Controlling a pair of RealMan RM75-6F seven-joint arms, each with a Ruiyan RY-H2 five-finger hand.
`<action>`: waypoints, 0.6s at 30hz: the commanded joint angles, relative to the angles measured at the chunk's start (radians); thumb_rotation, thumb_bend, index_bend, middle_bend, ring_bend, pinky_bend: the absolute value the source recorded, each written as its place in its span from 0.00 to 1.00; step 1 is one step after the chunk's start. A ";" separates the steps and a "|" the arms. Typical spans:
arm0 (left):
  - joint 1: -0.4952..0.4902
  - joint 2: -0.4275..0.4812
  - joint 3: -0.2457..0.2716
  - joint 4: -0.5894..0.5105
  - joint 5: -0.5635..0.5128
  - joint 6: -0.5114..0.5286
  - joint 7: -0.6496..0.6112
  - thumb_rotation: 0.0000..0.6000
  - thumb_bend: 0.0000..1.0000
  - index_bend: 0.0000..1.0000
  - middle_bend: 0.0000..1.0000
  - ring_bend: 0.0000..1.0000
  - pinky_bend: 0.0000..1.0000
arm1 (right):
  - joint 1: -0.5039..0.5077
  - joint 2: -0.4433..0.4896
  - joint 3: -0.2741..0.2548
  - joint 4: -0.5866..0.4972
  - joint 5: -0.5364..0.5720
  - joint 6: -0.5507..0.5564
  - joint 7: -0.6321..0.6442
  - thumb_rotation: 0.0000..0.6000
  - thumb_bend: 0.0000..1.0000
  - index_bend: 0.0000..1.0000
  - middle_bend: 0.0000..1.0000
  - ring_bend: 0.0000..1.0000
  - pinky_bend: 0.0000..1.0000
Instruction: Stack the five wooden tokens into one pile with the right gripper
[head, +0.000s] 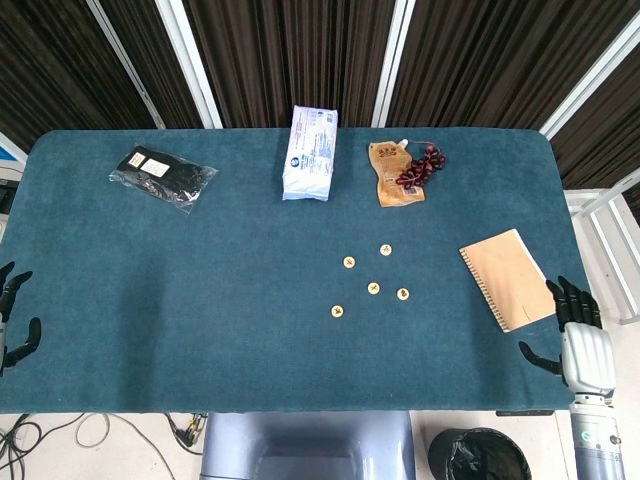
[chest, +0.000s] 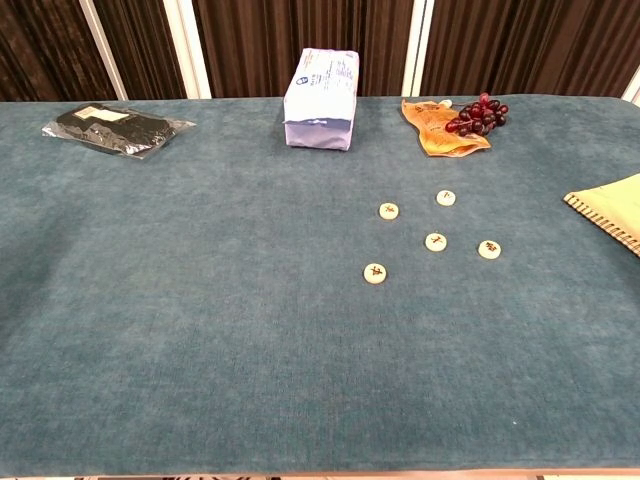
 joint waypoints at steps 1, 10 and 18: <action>0.000 0.000 0.000 -0.002 -0.001 0.000 -0.001 1.00 0.48 0.14 0.00 0.00 0.00 | 0.001 0.001 0.007 0.007 0.010 -0.018 0.011 1.00 0.28 0.07 0.00 0.00 0.00; 0.000 0.002 -0.005 -0.012 -0.003 0.002 -0.007 1.00 0.48 0.14 0.00 0.00 0.00 | -0.006 0.019 0.016 -0.025 0.021 -0.041 0.061 1.00 0.28 0.07 0.00 0.00 0.00; 0.000 0.004 -0.002 -0.016 -0.001 -0.001 -0.014 1.00 0.48 0.14 0.00 0.00 0.00 | 0.043 0.033 0.038 -0.071 0.006 -0.096 0.023 1.00 0.28 0.16 0.00 0.00 0.00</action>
